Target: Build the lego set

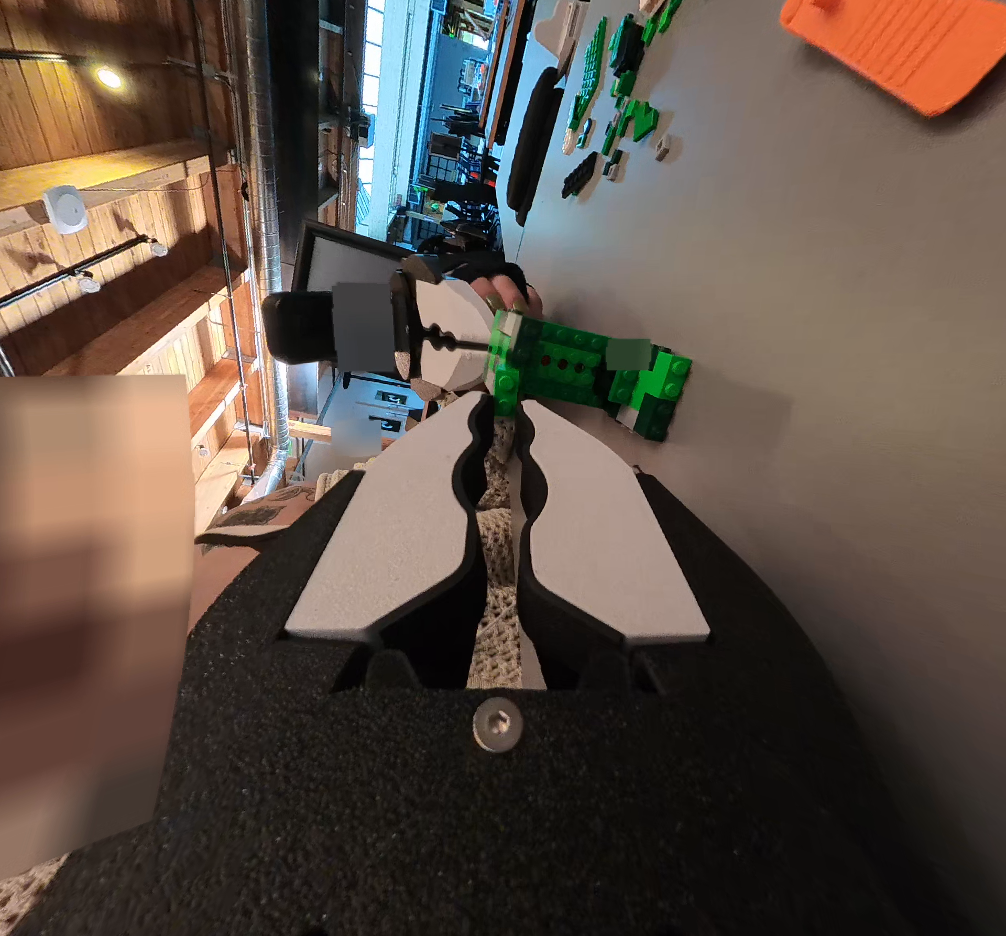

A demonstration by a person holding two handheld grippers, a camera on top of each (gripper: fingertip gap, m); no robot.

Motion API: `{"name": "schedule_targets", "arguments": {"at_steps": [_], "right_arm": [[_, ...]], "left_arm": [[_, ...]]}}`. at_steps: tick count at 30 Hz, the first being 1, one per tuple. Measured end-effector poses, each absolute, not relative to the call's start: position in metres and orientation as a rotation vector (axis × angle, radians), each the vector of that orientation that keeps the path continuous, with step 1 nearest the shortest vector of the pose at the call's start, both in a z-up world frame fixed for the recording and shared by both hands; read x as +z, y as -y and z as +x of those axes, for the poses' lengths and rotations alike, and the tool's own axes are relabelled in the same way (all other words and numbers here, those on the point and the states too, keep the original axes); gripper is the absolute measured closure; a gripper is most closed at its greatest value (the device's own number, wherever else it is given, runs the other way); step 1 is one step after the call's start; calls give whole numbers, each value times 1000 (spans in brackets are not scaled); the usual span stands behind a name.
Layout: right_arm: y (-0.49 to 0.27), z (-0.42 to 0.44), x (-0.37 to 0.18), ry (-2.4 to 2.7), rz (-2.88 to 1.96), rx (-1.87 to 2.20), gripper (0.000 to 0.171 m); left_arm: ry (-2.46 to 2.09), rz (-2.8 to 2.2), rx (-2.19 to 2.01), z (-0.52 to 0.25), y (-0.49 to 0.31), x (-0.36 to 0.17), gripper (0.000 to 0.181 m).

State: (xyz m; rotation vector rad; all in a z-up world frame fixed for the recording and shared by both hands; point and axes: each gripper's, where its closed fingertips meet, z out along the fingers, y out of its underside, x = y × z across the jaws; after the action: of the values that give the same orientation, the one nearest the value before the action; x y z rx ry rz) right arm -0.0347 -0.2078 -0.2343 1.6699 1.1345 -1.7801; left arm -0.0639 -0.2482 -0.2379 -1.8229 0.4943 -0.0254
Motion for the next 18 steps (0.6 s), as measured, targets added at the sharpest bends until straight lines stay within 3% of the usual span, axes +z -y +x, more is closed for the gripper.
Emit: {"name": "schedule_targets", "arguments": {"at_steps": [18], "right_arm": [[206, -38, -238, -1123, 1684, -1706, 165]], "left_arm": [[-489, -1825, -14, -67, 247, -242, 181]]}}
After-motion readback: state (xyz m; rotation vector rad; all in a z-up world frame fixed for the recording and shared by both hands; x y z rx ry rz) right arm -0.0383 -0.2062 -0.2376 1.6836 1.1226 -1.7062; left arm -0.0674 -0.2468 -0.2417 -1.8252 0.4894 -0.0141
